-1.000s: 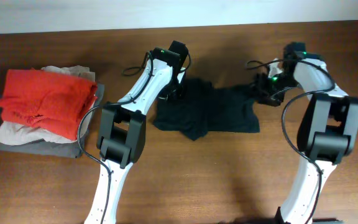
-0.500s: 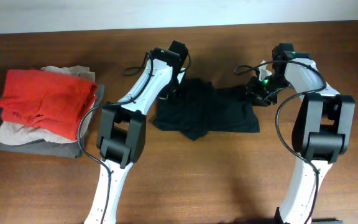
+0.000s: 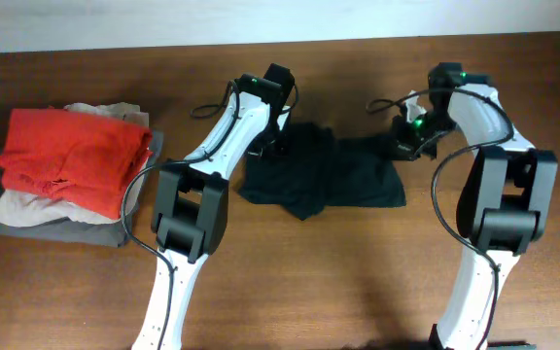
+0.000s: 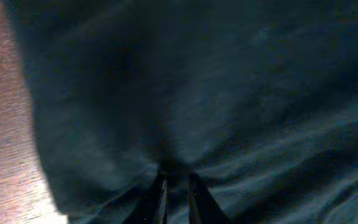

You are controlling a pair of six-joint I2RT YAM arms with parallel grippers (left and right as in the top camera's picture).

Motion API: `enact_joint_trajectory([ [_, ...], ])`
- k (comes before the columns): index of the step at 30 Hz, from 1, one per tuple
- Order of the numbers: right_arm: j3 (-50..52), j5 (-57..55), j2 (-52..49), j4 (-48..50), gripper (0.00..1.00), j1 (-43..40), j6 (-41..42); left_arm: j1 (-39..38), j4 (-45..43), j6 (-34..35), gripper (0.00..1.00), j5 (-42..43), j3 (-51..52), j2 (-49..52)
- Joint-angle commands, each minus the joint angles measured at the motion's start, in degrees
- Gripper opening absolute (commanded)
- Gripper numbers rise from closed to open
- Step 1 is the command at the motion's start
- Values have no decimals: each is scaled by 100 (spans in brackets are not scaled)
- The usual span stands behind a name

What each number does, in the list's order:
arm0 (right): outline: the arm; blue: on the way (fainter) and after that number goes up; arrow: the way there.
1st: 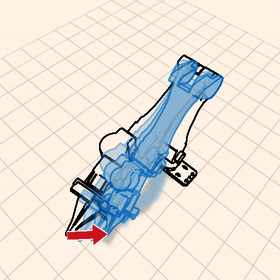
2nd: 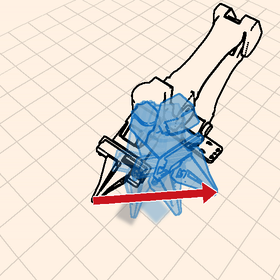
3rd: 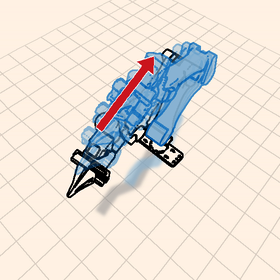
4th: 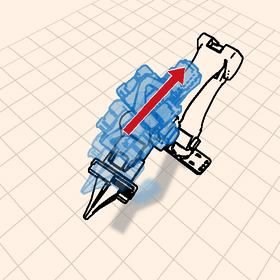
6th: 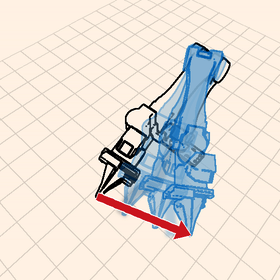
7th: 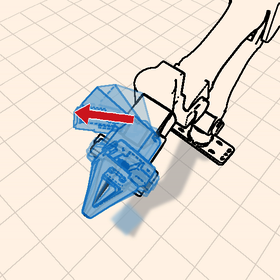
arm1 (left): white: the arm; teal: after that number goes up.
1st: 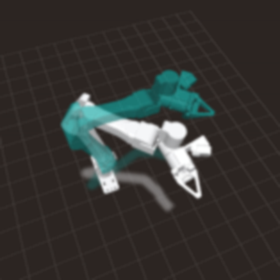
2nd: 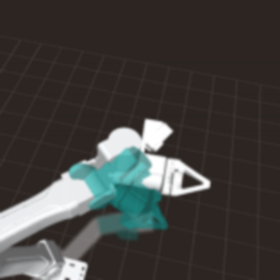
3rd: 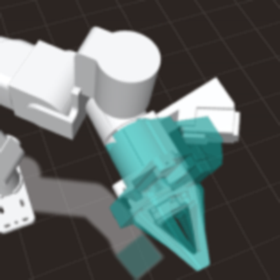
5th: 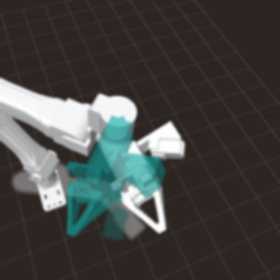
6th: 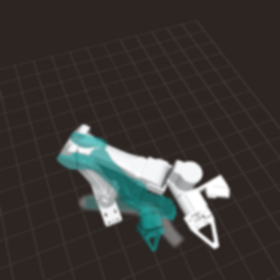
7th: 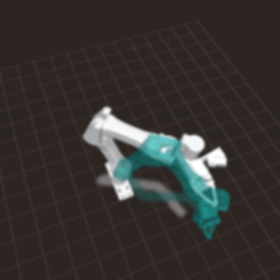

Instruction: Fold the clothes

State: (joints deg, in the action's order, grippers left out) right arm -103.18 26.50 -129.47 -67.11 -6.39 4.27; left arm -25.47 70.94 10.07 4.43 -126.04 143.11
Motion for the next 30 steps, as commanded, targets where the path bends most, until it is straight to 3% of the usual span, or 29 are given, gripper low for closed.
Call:
enact_joint_trajectory([
  [1, -590, -619, 227, -330, 4, -2, -35, 20, 107, -101, 13, -33, -350, -55],
  [8, -1464, -1696, 227, -1078, 4, 105, 201, -2, 662, -98, 30, -31, -1320, -245],
  [23, -2575, -2767, 227, -1921, 4, 1322, 529, 850, 1703, -96, 34, -595, -3342, -977],
  [30, -2551, -2647, 214, -1823, 4, 1003, 828, 1036, 1808, -98, 34, -592, -3351, -1060],
])
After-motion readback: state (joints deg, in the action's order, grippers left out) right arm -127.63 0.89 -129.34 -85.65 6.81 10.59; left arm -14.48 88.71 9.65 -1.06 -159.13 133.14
